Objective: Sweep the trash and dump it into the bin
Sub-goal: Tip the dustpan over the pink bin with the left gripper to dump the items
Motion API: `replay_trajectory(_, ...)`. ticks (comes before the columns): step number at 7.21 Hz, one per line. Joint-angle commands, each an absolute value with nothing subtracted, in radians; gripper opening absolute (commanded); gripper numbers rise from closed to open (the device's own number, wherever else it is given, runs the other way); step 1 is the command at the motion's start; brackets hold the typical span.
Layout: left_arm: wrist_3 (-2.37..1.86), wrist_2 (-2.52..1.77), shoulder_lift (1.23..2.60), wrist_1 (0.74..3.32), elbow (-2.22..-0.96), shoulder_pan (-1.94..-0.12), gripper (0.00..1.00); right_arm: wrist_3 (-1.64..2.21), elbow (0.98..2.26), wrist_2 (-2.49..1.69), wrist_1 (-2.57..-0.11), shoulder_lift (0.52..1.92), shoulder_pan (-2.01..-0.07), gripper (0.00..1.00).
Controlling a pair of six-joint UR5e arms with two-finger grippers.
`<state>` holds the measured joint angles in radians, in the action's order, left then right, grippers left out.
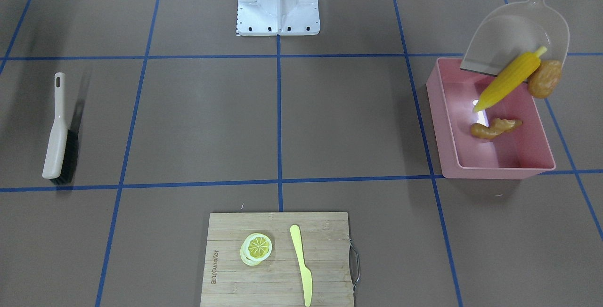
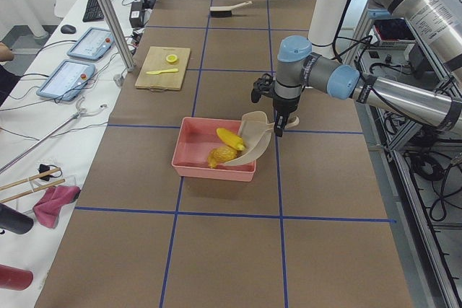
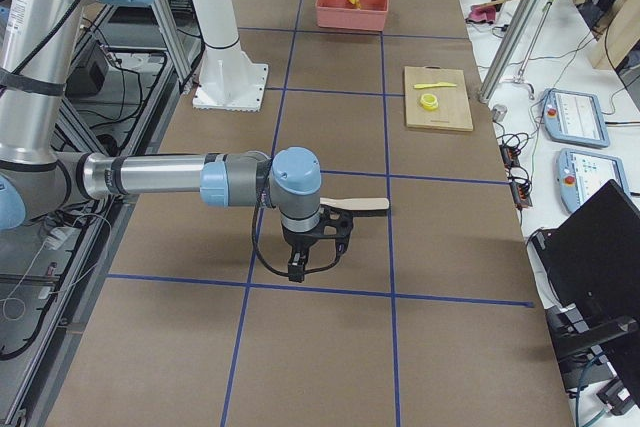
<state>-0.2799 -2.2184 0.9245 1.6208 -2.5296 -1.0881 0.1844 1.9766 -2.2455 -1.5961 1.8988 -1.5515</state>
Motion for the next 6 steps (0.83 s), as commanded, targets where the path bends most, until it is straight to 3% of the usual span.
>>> replay_trajectory(1, -0.276, -2.233, 0.946, 1.524, -2.534, -1.083, 0.0, 0.184, 1.997, -2.227, -1.597, 1.891, -1.554, 1.0)
replay_trajectory(6, -0.276, -2.249, 0.988, 1.424, -2.572, -1.061, 0.0, 0.184, 2.0, -2.238, -1.597, 1.899, -1.552, 1.0)
